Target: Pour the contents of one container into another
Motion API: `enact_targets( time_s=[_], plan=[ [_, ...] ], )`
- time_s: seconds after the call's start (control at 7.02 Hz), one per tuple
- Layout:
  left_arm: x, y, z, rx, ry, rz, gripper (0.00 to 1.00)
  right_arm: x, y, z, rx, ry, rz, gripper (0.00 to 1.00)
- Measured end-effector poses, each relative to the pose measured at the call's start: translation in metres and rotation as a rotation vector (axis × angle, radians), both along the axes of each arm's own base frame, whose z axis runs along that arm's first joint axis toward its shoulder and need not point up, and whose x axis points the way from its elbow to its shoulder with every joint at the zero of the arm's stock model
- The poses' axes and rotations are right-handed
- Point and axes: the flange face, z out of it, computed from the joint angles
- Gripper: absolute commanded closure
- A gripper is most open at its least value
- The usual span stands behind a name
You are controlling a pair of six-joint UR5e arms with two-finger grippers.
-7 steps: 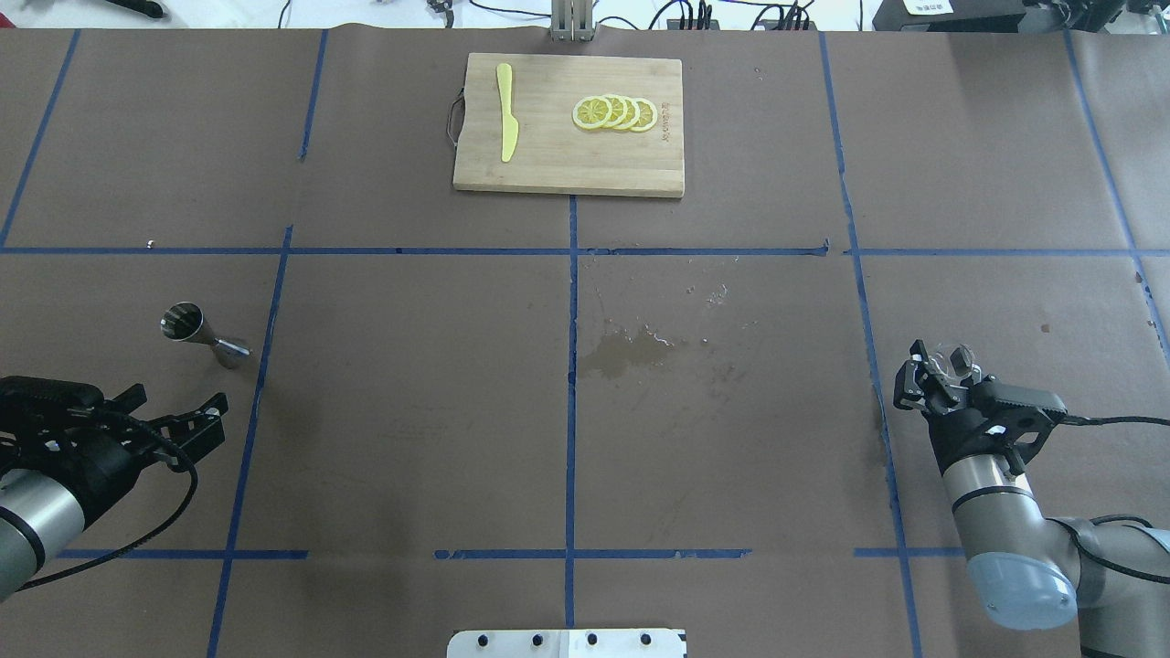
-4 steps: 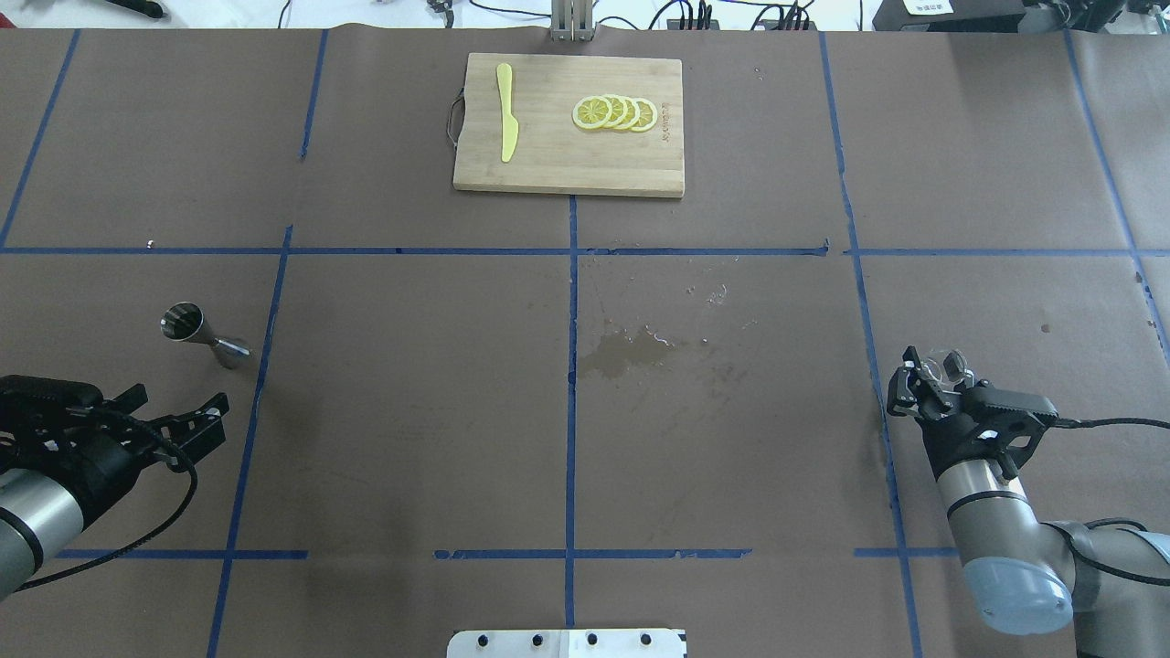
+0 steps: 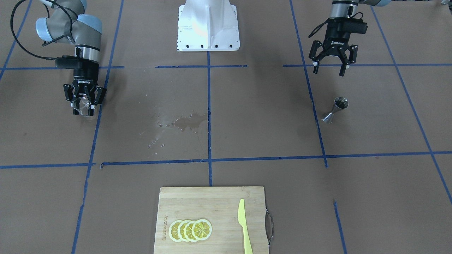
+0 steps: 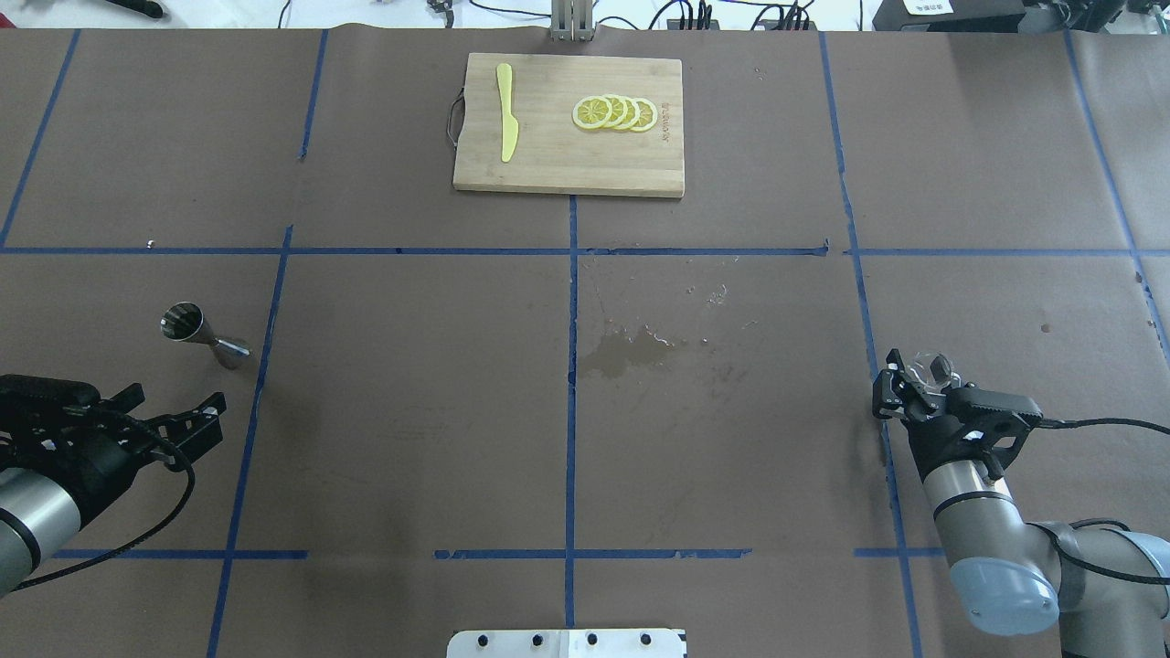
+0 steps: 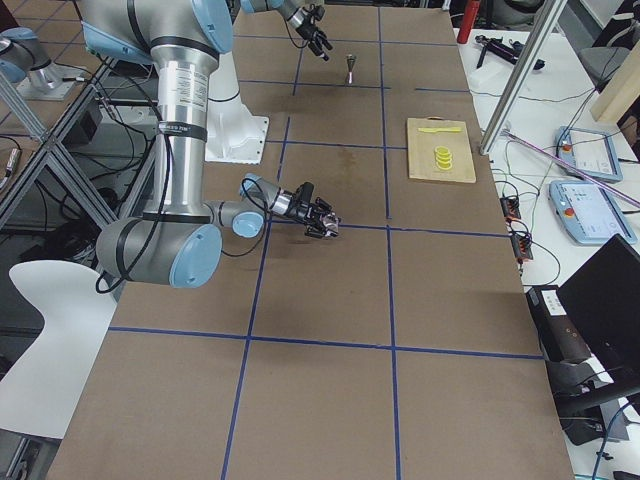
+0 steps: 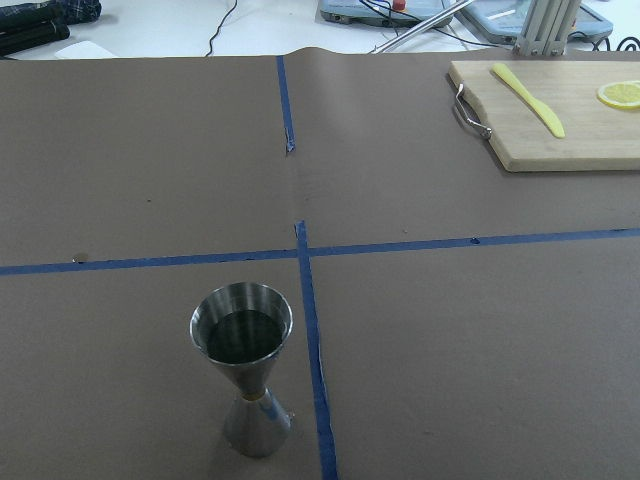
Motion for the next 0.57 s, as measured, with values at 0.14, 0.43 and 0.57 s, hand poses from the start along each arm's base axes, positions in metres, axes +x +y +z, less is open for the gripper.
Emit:
enact_targets(
  time_s=[0.14,0.43,0.57],
  plan=[
    [0.0002,0.0001,0.0003,0.000,-0.001,0.000,0.00,-0.0003,0.0001,-0.0001,0.000,0.001,-0.001,0.00],
    [0.0001,0.0002,-0.0002,-0.001,0.000,0.002,0.00,-0.0009,0.0005,0.0002,-0.008,0.000,-0.008,0.00],
    [-0.0001,0.0003,-0.0013,-0.001,0.003,0.004,0.00,-0.0009,0.0004,-0.0012,-0.014,0.008,-0.022,0.00]
  ],
)
